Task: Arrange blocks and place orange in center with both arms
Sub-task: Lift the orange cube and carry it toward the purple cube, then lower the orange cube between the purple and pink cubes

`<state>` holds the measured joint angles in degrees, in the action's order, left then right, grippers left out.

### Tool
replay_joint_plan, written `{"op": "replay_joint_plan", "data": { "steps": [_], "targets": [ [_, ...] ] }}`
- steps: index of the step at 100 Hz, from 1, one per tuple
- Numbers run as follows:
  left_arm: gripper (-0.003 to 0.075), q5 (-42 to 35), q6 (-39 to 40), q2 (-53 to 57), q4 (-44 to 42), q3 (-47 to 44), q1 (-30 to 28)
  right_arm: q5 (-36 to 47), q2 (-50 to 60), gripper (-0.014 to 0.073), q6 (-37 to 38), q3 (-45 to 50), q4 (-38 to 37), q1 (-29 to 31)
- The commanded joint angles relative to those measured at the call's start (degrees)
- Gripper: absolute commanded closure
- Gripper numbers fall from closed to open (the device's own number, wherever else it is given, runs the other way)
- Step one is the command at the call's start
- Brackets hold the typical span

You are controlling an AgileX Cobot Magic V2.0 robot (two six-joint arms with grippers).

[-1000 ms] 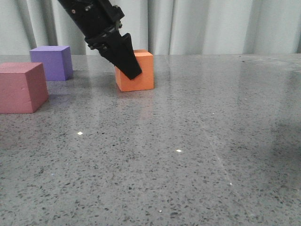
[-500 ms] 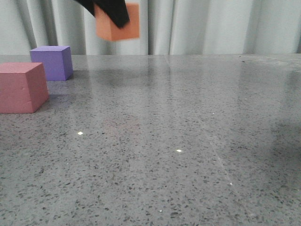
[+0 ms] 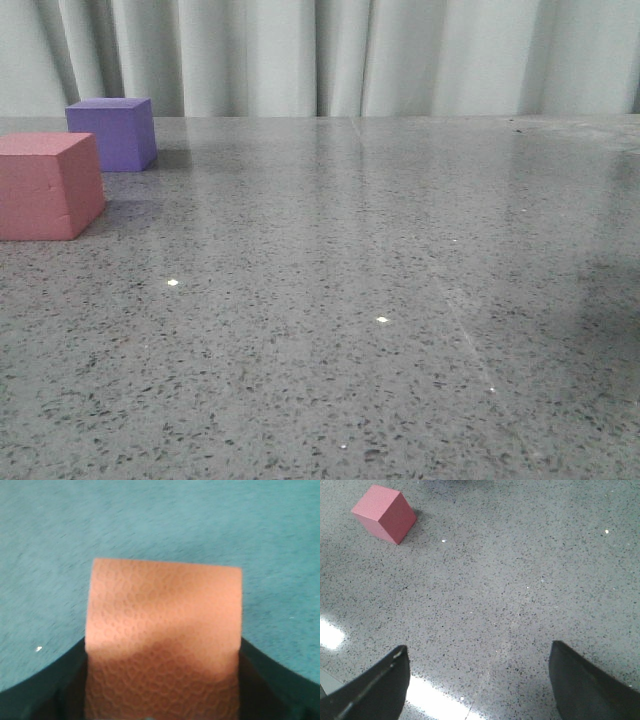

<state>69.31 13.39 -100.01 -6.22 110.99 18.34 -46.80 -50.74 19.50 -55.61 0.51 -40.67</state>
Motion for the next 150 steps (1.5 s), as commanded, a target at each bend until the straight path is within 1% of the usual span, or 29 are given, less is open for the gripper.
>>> {"op": "replay_joint_plan", "data": {
  "steps": [1,20,30,51,73,93,150],
  "targets": [
    [0.0477,-2.3,3.8,4.5,-2.0,-1.0,0.0,3.5,0.7,0.0025,-0.2,-1.4,0.0,0.1],
    [0.0477,-4.7,7.9,8.2,-3.2,-9.7,-0.1,3.1,0.7,0.0025,-0.2,-1.4,0.0,0.1],
    [0.0477,-8.4,9.8,9.6,-3.5,-14.7,-0.1,3.1,0.7,0.0025,-0.2,-1.4,0.0,0.1],
    [0.0477,-13.2,12.9,9.8,-3.6,-19.9,-0.1,2.7,0.7,0.0025,-0.2,-1.4,0.1,0.1],
    [0.0477,-16.4,13.8,9.7,-3.7,-23.1,-0.1,2.8,0.7,0.0025,-0.2,-1.4,0.3,0.1],
    [0.0477,-17.0,14.1,8.9,-3.7,-25.2,-0.1,2.9,0.7,0.0025,-0.2,-1.4,0.3,0.1],
    [0.0477,-17.7,15.3,2.0,-4.0,-25.3,0.0,2.9,0.7,0.0025,-0.2,-1.4,0.3,0.1]
  ]
}}
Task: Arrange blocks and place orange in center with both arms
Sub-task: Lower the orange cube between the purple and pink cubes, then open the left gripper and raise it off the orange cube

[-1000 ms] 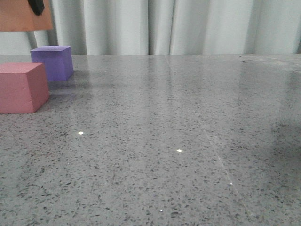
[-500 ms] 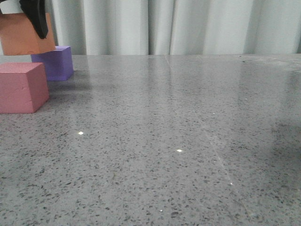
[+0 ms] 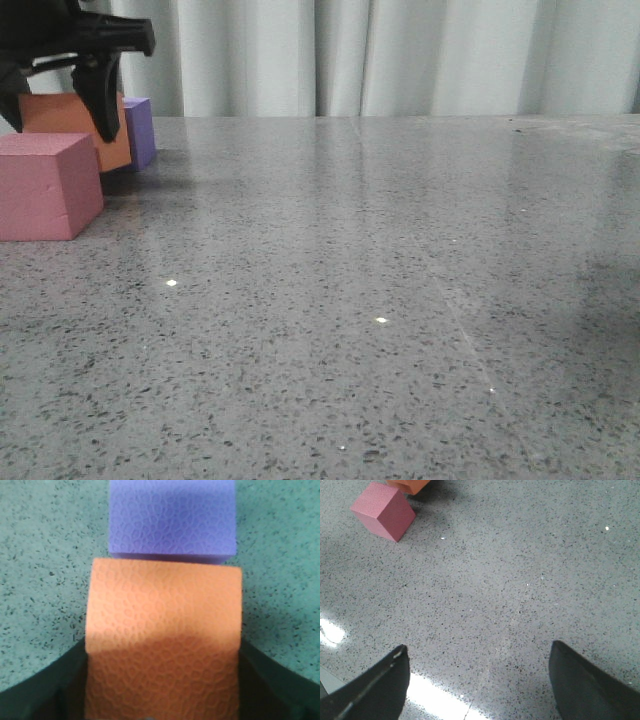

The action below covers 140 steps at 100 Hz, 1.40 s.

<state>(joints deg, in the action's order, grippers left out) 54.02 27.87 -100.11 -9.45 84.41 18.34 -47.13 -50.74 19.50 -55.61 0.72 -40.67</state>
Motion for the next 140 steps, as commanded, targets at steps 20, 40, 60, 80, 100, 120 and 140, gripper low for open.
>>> {"op": "replay_joint_plan", "data": {
  "steps": [20,40,60,80,100,120,140],
  "targets": [
    [0.0477,-1.8,0.8,1.9,-0.8,1.3,0.0,3.4,0.7,0.0025,-0.2,-1.4,0.1,0.1],
    [0.0372,-1.7,0.8,1.9,-0.8,1.3,0.0,3.6,0.7,0.0025,-0.2,-1.4,0.1,0.1],
    [0.0104,-1.6,0.8,1.9,-0.7,1.3,0.0,3.6,0.7,0.0025,-0.2,-1.4,0.1,0.1],
    [0.0101,-1.6,0.8,2.1,-0.7,1.3,0.0,3.6,0.7,0.0025,-0.2,-1.4,0.1,0.1],
    [0.0101,-2.0,0.8,4.5,-0.7,1.3,0.0,3.7,0.7,0.0025,-0.2,-1.4,0.1,0.1],
    [0.0101,-2.4,0.4,10.6,-1.1,1.3,0.0,5.3,0.8,0.0025,-0.2,-1.4,-0.3,0.1],
    [0.0101,-2.5,-1.3,18.5,-1.3,1.3,0.0,7.3,2.2,0.0025,-0.3,0.0,-3.2,0.1]
  ]
}}
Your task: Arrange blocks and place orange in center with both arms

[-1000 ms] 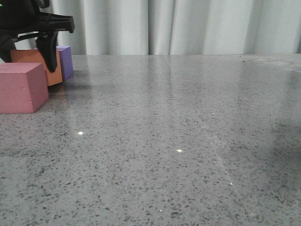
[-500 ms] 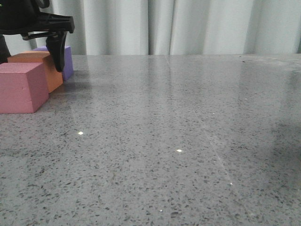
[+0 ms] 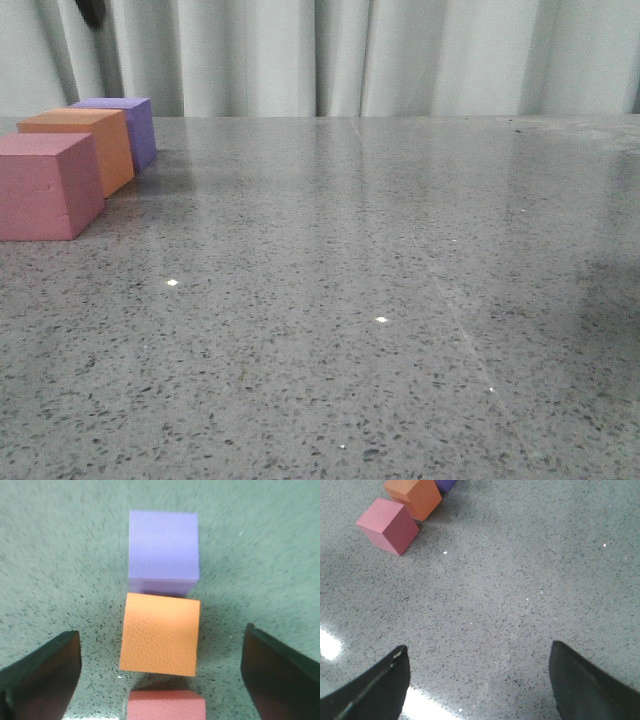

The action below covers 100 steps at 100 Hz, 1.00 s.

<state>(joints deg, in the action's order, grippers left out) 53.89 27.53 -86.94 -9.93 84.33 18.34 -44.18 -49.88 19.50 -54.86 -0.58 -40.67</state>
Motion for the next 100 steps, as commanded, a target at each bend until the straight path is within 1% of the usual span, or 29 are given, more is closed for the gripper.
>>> {"op": "replay_joint_plan", "data": {
  "steps": [1,12,21,37,42,45,51,53,54,55,58,59,61,63,64,70,72,73,75,76,79,81,84,86,100],
  "targets": [
    [0.0101,-2.4,-1.0,5.6,-0.8,1.4,0.0,4.4,1.4,0.0025,-0.3,-0.6,-2.1,0.1],
    [0.0101,-2.8,-2.4,9.9,-0.8,1.3,0.0,6.2,2.6,0.0025,-0.3,1.6,-3.4,0.1],
    [0.0101,-4.9,-2.9,13.6,-0.8,-0.3,0.0,8.5,4.2,0.0025,-0.3,3.6,-3.7,0.1],
    [0.0101,-10.7,-3.6,21.7,-0.8,-8.4,0.0,12.5,7.7,0.0027,-0.3,7.5,-5.7,0.1],
    [0.0111,-12.2,-3.6,24.3,-0.8,-11.4,0.0,12.8,8.8,0.0050,-0.3,8.4,-6.4,0.1],
    [0.0125,-13.0,-3.6,25.8,-0.8,-13.1,0.0,13.0,9.6,0.0081,-0.3,8.9,-6.8,0.1],
    [0.0175,-14.3,-3.7,29.4,-0.8,-17.0,0.0,13.3,10.9,0.0155,-0.3,10.0,-7.7,0.1],
    [0.0197,-14.6,-3.7,30.6,-0.8,-18.6,0.0,13.4,11.3,0.0202,-0.3,10.5,-8.0,0.1],
    [0.0204,-14.7,-3.7,31.0,-0.8,-18.6,0.0,13.5,11.7,0.0202,-0.3,10.5,-8.0,0.1],
    [0.0221,-14.8,-3.7,31.8,-0.8,-19.4,0.0,13.4,12.0,0.0242,-0.3,10.7,-8.3,0.1],
    [0.0258,-15.3,-3.7,33.3,-0.8,-20.9,0.0,13.4,12.4,0.0283,-0.3,11.2,-8.4,0.1],
    [0.0269,-15.4,-3.7,33.7,-0.8,-21.3,0.0,13.4,12.7,0.0312,-0.3,11.3,-8.6,0.1],
    [0.0300,-15.7,-3.7,34.9,-0.8,-22.4,0.0,13.4,13.1,0.0341,-0.3,11.7,-8.6,0.1],
    [0.0345,-16.2,-3.7,36.4,-0.8,-23.9,0.0,13.4,13.5,0.0399,-0.3,12.1,-8.8,0.1],
    [0.0345,-16.2,-3.7,36.4,-0.8,-24.3,0.0,13.4,13.5,0.0414,-0.3,12.2,-8.8,0.1],
    [0.0468,-17.8,-3.7,40.0,-0.8,-27.5,0.0,13.8,14.9,0.0538,-0.3,13.1,-9.3,0.1],
    [0.0494,-18.2,-3.7,40.8,-0.8,-28.2,0.0,14.0,15.2,0.0564,-0.3,13.3,-9.3,0.1],
    [0.0520,-18.3,-3.7,41.5,-0.8,-28.8,0.0,14.2,15.5,0.0589,-0.3,13.6,-9.4,0.1],
    [0.0559,-18.7,-3.7,42.6,-0.8,-29.8,0.0,14.4,15.9,0.0613,-0.3,13.8,-9.6,0.1],
    [0.0571,-18.8,-3.7,42.9,-0.8,-30.1,0.0,14.5,16.3,0.0648,-0.3,14.1,-9.6,0.1],
    [0.0635,-19.2,-3.7,44.4,-0.8,-31.7,0.0,14.9,16.8,0.0692,-0.3,14.6,-9.6,0.1],
    [0.0659,-19.3,-3.7,45.5,-0.8,-32.7,0.0,15.1,17.2,0.0722,-0.3,15.0,-9.6,0.1],
    [0.0720,-19.8,-3.8,47.3,-0.8,-33.9,0.0,15.7,17.9,0.0713,-0.3,15.5,-9.6,0.1],
    [0.0738,-20.0,-3.8,48.0,-0.8,-34.8,0.0,16.0,18.3,0.0710,-0.3,16.0,-9.6,0.1],
    [0.0739,-21.2,-4.4,55.2,-0.8,-40.4,0.0,18.3,21.8,0.0715,-0.3,18.8,-10.4,0.1]
  ]
}}
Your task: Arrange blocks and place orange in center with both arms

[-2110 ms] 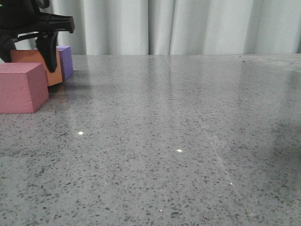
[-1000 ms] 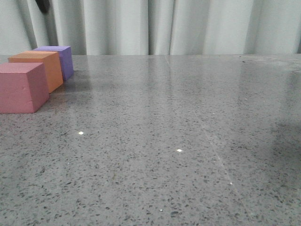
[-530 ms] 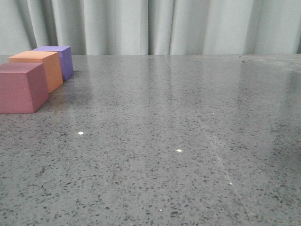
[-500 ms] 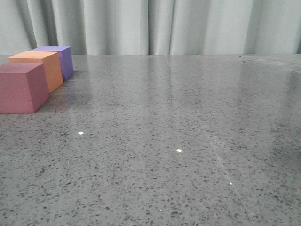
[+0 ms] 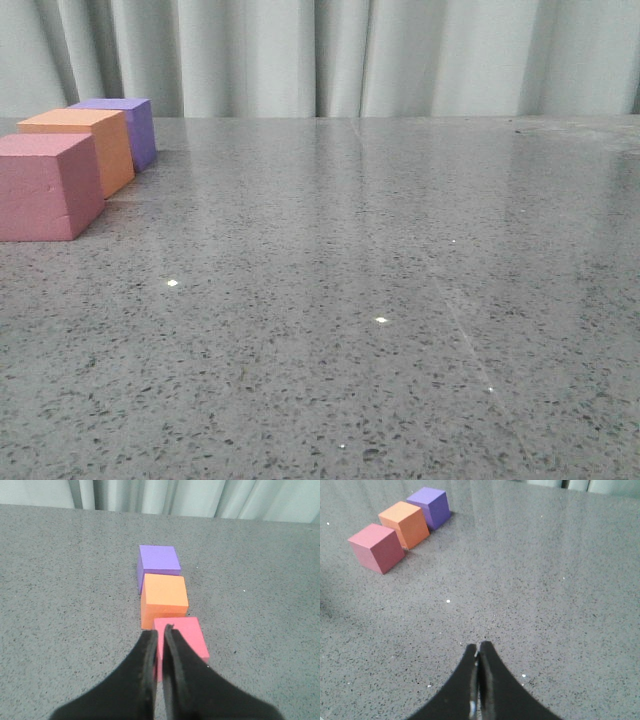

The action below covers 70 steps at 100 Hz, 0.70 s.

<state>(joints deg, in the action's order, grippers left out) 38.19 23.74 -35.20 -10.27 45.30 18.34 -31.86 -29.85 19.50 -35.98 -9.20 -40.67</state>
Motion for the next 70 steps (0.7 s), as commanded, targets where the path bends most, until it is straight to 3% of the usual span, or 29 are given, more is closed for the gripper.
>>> {"op": "replay_joint_plan", "data": {
  "steps": [1,40,70],
  "targets": [
    [0.0739,-5.5,-0.9,4.2,-0.5,-1.7,0.0,6.1,2.1,0.0715,-0.3,0.1,-1.8,0.1],
    [0.0739,-5.5,-1.7,21.7,0.5,-11.8,0.0,10.8,11.7,0.0715,-0.3,7.1,-2.0,0.1],
    [0.0739,-5.4,-1.7,23.1,0.6,-12.1,0.0,10.7,11.6,0.0715,-0.3,7.1,-2.0,0.1]
  ]
}}
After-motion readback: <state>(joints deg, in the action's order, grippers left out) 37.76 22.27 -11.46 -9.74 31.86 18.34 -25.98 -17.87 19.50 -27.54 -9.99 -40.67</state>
